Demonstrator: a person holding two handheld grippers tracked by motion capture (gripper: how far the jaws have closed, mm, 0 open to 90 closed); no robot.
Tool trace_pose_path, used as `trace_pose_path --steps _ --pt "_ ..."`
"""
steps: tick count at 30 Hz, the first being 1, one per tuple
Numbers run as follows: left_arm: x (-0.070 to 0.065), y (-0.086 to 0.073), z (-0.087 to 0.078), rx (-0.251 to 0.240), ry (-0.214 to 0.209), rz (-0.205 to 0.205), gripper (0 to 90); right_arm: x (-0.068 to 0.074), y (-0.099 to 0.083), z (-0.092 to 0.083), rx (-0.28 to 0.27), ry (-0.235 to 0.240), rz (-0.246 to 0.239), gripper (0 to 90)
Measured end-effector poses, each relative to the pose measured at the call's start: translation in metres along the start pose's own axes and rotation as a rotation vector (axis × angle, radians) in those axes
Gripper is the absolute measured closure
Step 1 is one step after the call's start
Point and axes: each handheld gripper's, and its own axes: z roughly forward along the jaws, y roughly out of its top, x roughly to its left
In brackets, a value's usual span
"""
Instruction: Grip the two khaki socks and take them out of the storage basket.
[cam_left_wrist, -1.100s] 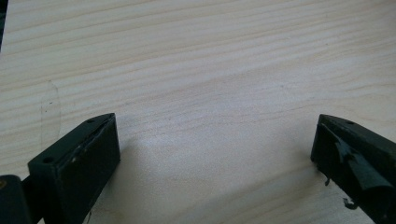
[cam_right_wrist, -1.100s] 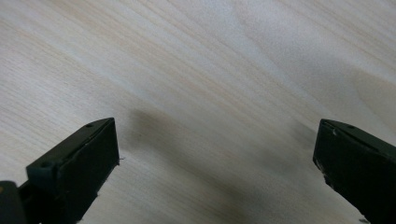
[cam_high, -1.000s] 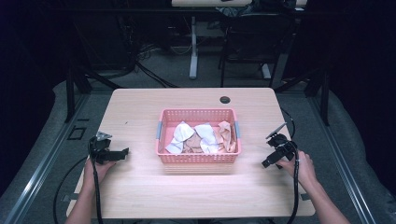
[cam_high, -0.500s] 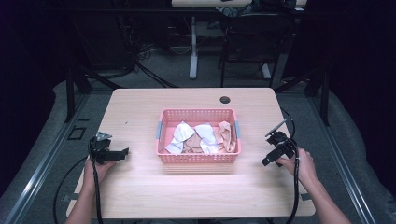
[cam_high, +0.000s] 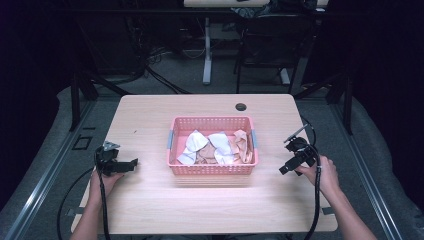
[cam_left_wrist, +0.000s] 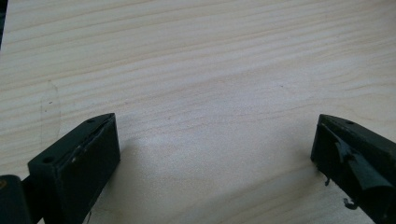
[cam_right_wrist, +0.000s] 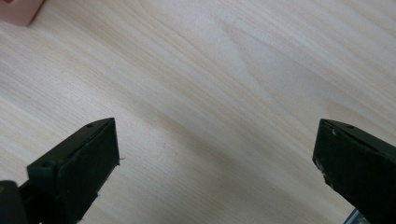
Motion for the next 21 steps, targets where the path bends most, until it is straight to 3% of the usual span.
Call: trace_pose_path --steps 3,5,6,8,10,11,12,21 --pt "0.0 0.0 0.0 0.0 0.0 0.0 1.1 0.002 0.001 -0.002 -0.015 -0.01 0.001 1.1" --pt "0.0 0.0 0.0 0.0 0.0 0.001 1.1 0.002 0.003 -0.007 0.007 -0.001 -0.022 1.2" --pt "0.0 0.0 0.0 -0.001 0.0 -0.002 1.1 0.004 0.003 -0.006 -0.036 0.006 0.006 1.2" --pt "0.0 0.0 0.0 -0.001 -0.001 -0.002 1.1 0.004 0.006 -0.012 -0.005 0.001 -0.032 1.1" --pt "0.0 0.0 0.0 0.001 -0.001 0.0 1.1 0.006 0.007 -0.014 -0.018 0.001 -0.025 0.9" --pt "0.0 0.0 0.0 0.001 -0.001 0.0 1.1 0.008 0.006 -0.012 -0.053 0.015 -0.001 0.9" --pt "0.0 0.0 0.0 -0.001 -0.001 -0.002 1.1 0.007 0.008 -0.016 -0.016 0.009 -0.035 0.6" --pt "0.0 0.0 -0.001 0.001 -0.003 0.0 1.1 0.015 0.009 -0.019 -0.035 0.004 -0.033 0.1"
